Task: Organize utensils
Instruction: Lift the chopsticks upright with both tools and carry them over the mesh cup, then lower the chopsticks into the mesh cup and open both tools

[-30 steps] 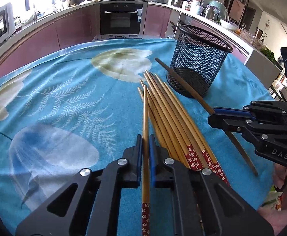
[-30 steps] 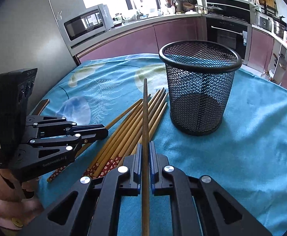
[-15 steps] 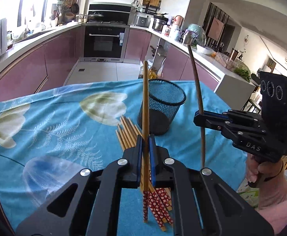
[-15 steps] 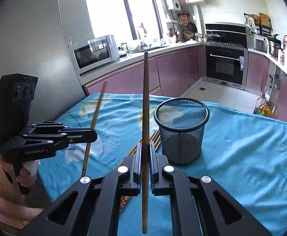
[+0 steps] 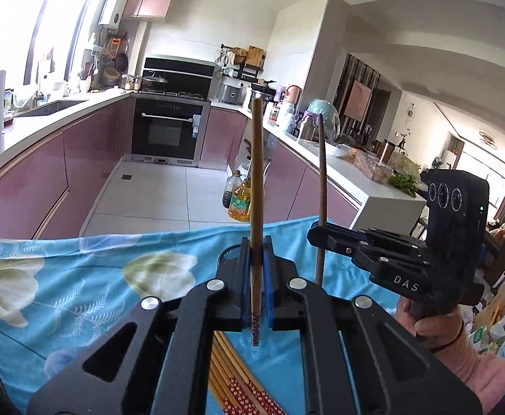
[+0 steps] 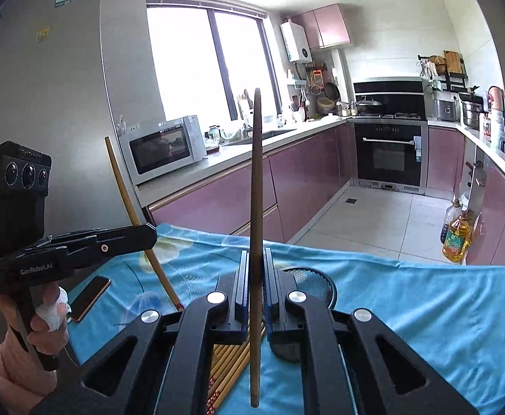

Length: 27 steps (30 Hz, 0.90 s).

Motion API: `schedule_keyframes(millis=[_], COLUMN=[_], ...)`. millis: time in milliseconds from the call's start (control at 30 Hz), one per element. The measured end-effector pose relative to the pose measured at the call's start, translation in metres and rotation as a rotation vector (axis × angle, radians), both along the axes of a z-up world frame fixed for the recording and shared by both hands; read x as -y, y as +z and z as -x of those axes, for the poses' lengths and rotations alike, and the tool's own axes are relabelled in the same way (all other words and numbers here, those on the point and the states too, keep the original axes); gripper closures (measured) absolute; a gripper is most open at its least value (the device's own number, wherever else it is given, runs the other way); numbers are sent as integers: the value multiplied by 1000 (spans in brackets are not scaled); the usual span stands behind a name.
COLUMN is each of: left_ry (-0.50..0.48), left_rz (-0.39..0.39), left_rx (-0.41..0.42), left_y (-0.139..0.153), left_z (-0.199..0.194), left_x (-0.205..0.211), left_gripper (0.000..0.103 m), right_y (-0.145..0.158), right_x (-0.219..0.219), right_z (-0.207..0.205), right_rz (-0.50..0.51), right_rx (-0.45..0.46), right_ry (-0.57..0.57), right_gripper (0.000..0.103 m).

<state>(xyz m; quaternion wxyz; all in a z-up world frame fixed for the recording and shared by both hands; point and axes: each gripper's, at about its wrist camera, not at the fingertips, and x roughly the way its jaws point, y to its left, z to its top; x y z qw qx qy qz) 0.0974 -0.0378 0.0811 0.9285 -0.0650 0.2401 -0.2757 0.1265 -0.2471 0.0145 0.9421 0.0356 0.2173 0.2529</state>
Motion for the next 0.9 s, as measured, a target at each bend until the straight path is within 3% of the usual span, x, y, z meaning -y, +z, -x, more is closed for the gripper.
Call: schedule_keyframes(millis=[200,367,533,900], left_ry=[15,24,11,-48], left_rz=[20,9,-22,-131], left_rx=[44,27,-31,-154], left_y=[24,26,4,-59], left_z=[-30,-58,-85,-115], left_x=[16,29,45,70], left_gripper=[96,96,96,95], right_y=[16,18,3,-52], right_x=[4,8,4,-14], right_z=[-30,-54,-76,-94], right_rz=[-14,-33,-19,115], right_rx=[43,58,24,-183], right_ry=[-41,-87,-99,-69], right_gripper=[97,97,97,97])
